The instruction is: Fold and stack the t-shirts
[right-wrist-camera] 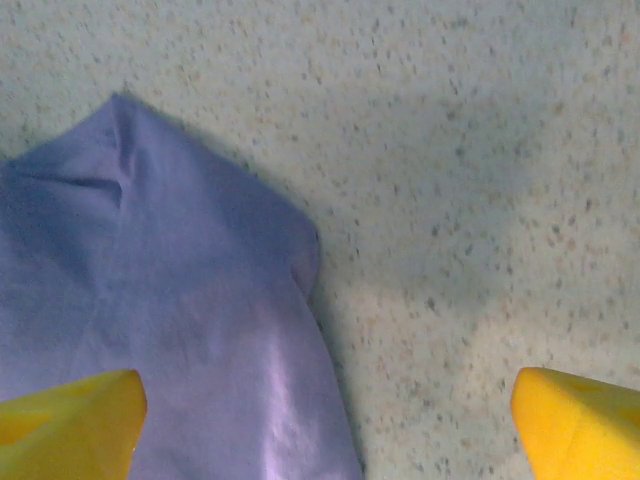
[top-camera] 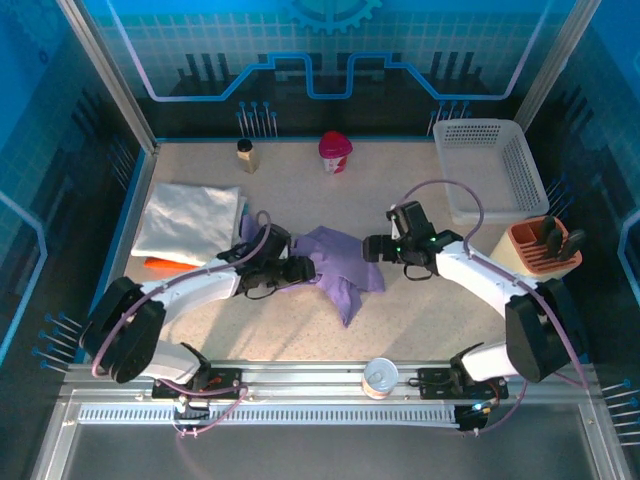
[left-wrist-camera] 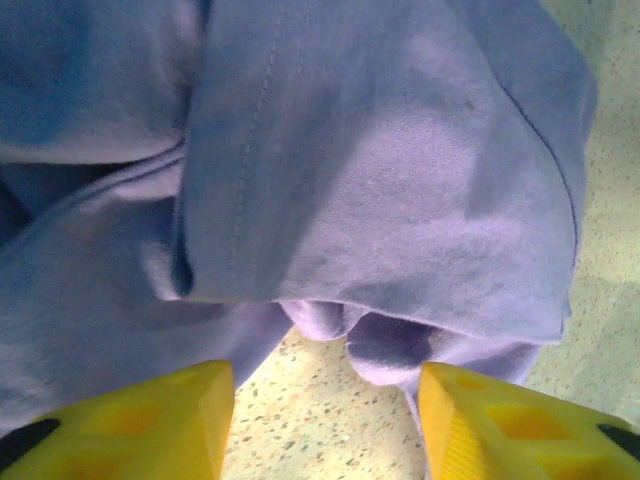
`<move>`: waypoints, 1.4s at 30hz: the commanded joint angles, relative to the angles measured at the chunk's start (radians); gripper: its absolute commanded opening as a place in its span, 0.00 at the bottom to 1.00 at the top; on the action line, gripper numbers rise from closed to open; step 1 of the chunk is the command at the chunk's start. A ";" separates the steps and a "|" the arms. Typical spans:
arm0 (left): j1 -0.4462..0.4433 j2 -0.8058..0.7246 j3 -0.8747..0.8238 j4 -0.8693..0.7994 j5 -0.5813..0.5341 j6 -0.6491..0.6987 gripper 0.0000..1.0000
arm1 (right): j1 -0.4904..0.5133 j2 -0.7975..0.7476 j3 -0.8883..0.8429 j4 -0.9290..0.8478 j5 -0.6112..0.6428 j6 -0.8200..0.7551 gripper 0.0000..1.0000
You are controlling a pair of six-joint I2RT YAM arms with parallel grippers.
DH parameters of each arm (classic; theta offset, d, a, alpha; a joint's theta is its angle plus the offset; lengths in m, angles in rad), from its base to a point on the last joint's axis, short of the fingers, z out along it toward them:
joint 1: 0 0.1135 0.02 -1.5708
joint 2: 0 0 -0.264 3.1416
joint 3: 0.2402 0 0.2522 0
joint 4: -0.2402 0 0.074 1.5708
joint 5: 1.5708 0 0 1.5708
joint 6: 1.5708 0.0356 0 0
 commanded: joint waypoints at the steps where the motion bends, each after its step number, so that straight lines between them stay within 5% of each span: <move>1: -0.017 0.044 0.080 0.013 0.012 0.021 0.60 | 0.011 -0.034 -0.047 -0.073 -0.086 0.064 0.90; 5: -0.008 0.054 0.155 -0.077 -0.047 0.104 0.68 | 0.011 -0.031 -0.147 0.030 -0.234 0.133 0.85; 12: 0.076 0.036 0.241 -0.256 -0.095 0.214 0.75 | 0.028 0.062 -0.191 0.159 -0.317 0.193 0.76; 20: 0.159 -0.025 0.120 -0.245 -0.104 0.168 0.76 | 0.002 0.072 -0.151 0.243 -0.283 0.227 0.00; 28: 0.160 -0.116 0.072 -0.213 -0.086 0.139 0.76 | -0.157 -0.111 0.035 -0.009 -0.131 0.163 0.00; 42: 0.159 -0.113 0.091 -0.165 -0.051 0.123 0.76 | -0.218 -0.185 0.608 -0.242 0.072 0.036 0.00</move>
